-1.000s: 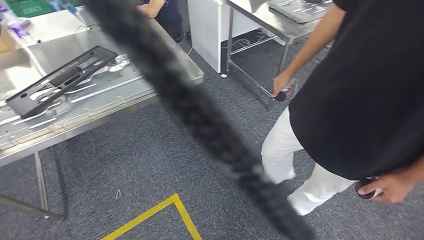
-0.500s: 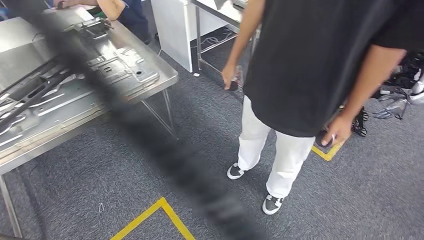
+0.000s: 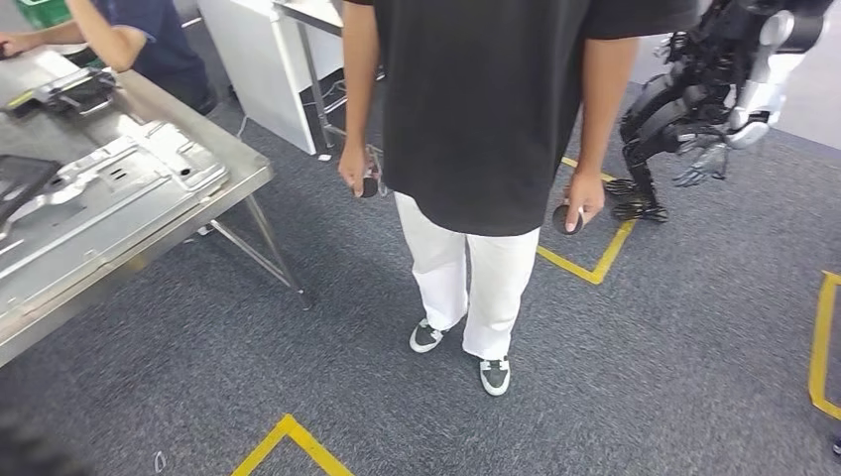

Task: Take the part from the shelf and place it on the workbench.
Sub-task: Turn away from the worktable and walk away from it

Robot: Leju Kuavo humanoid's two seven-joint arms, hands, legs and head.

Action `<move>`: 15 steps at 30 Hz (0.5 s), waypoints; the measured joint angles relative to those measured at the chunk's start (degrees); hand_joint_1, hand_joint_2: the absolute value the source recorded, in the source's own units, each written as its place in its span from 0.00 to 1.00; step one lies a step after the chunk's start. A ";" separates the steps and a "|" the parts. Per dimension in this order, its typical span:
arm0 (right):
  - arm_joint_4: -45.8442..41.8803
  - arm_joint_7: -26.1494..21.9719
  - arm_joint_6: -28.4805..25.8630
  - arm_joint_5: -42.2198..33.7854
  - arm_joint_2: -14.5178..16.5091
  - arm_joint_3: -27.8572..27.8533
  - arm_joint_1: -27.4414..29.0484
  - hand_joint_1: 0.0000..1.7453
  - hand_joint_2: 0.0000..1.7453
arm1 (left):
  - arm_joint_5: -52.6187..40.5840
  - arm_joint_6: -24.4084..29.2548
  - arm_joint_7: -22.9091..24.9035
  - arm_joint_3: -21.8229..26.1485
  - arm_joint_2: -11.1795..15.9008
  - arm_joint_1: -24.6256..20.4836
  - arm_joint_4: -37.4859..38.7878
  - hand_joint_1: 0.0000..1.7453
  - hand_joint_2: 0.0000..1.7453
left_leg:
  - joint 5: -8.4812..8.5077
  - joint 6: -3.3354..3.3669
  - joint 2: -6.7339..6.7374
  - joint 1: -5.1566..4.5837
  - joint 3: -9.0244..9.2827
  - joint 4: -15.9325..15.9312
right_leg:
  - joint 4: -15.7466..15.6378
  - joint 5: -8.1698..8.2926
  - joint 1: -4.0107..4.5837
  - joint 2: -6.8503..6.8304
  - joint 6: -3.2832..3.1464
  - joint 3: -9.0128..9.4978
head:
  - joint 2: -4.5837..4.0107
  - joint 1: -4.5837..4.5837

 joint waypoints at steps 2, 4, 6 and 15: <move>-0.01 -0.24 -0.68 -0.06 0.27 0.16 -0.05 0.00 0.00 | -0.01 -0.09 0.62 0.01 0.31 0.16 0.01 0.00 0.00 | 2.90 0.30 -2.15 0.04 2.90 -7.03 | 0.13 0.11 0.16 1.22 0.37 -0.15 | 0.00 -0.01; -0.01 -0.85 -1.23 -0.16 0.46 0.26 0.03 0.00 0.00 | 0.06 -0.03 0.90 0.02 0.49 0.29 0.02 0.00 0.00 | 3.29 0.60 -2.48 -0.14 3.41 -8.67 | 0.17 0.26 0.23 2.23 0.92 -0.50 | 0.00 0.01; 0.02 -1.56 -1.67 -0.20 0.52 0.37 0.27 0.00 0.00 | 0.24 0.30 0.44 0.03 0.53 0.25 0.02 0.00 0.00 | 3.62 1.26 -1.35 -0.13 3.44 -8.90 | 0.44 0.15 0.10 2.33 1.51 -0.88 | 0.00 0.03; 0.05 -2.24 -2.72 -0.43 0.74 1.26 0.18 0.00 0.00 | 0.48 1.29 -1.85 0.25 0.78 -1.07 0.01 0.00 0.00 | 3.82 2.23 5.08 -0.34 3.49 -9.23 | 11.79 -4.88 -0.52 -5.32 3.13 -5.29 | 0.00 0.30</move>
